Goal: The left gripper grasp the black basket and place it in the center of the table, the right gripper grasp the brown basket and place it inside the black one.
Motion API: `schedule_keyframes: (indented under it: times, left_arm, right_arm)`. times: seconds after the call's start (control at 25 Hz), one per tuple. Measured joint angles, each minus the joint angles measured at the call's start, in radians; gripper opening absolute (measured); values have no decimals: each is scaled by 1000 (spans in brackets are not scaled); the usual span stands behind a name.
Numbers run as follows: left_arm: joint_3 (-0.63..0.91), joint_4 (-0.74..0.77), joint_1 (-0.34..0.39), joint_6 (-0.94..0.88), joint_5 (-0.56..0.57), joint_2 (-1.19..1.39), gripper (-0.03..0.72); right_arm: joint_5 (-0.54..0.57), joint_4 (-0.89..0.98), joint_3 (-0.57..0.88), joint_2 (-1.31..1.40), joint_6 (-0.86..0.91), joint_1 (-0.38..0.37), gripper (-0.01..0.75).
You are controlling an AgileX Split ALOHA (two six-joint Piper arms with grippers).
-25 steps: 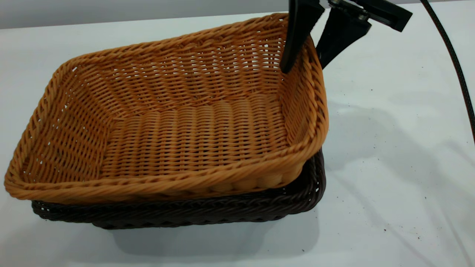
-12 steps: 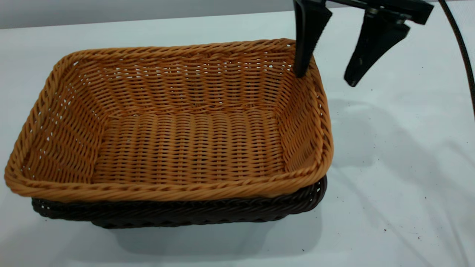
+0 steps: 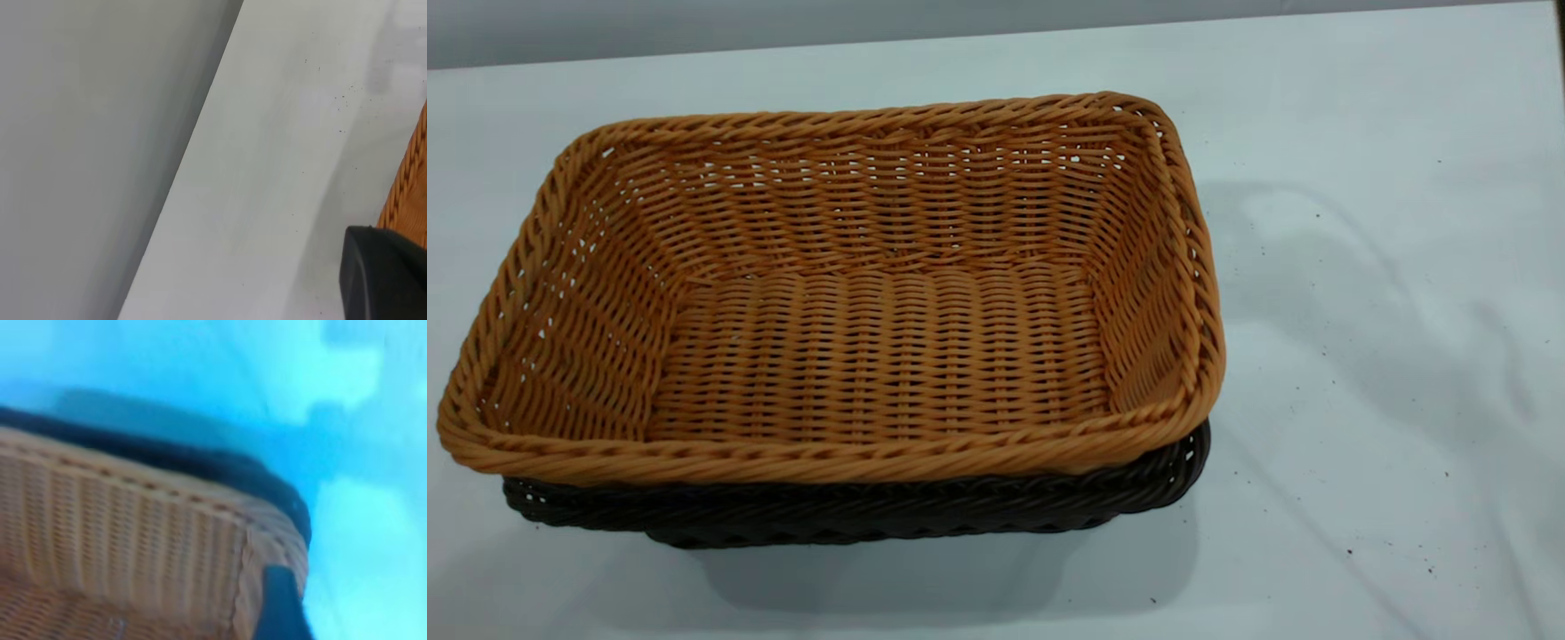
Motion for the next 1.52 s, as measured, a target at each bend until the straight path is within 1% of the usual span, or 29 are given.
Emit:
schedule_keyframes:
  times: [0.04, 0.16, 0.28, 0.32, 0.4, 0.52, 0.64, 0.76, 0.92, 1.04, 1.12, 1.32, 1.4, 1.52]
  left_arm:
    - [0, 7, 0, -16, 0, -2, -1]
    - [-1, 42, 0, -86, -4, -21, -1]
    - [-14, 79, 0, -173, -7, -49, -1]
    - [-27, 91, 0, -205, -8, -66, -1]
    - [-57, 107, 0, -267, -8, -93, -1]
    - [-116, 141, 0, -374, 11, -142, -1]
    - [-179, 174, 0, -501, 78, -181, -1]
    - [-227, 219, 0, -604, 184, -226, -1]
    - [-231, 260, 0, -722, 345, -294, -1]
    - [-221, 260, 0, -772, 373, -344, -1]
    - [-218, 254, 0, -794, 373, -376, -1]
    - [-210, 242, 0, -873, 369, -493, -1]
    - [-185, 219, 0, -872, 368, -536, -1]
    - [-108, 164, 0, -871, 368, -626, -1]
  right_arm:
    - [0, -12, -16, -11, -2, 0, 421]
    - [1, -69, -29, -55, -3, 0, 279]
    - [1, -133, -29, -110, -3, 0, 90]
    - [1, -151, -29, -135, -6, 0, 48]
    - [1, -176, -29, -183, -14, 0, 15]
    - [1, -176, -29, -267, -27, 0, 3]
    - [1, -170, -28, -372, -44, 0, 0]
    - [2, -170, -26, -486, -68, 0, 0]
    - [1, -167, -12, -649, -82, 0, 0]
    - [2, -154, 34, -760, -84, 0, 0]
    - [2, -146, 83, -845, -86, 0, 0]
    - [1, -137, 253, -1053, -86, 0, 0]
    - [0, -137, 324, -1130, -86, 0, 0]
    - [0, -133, 440, -1249, -86, 0, 0]
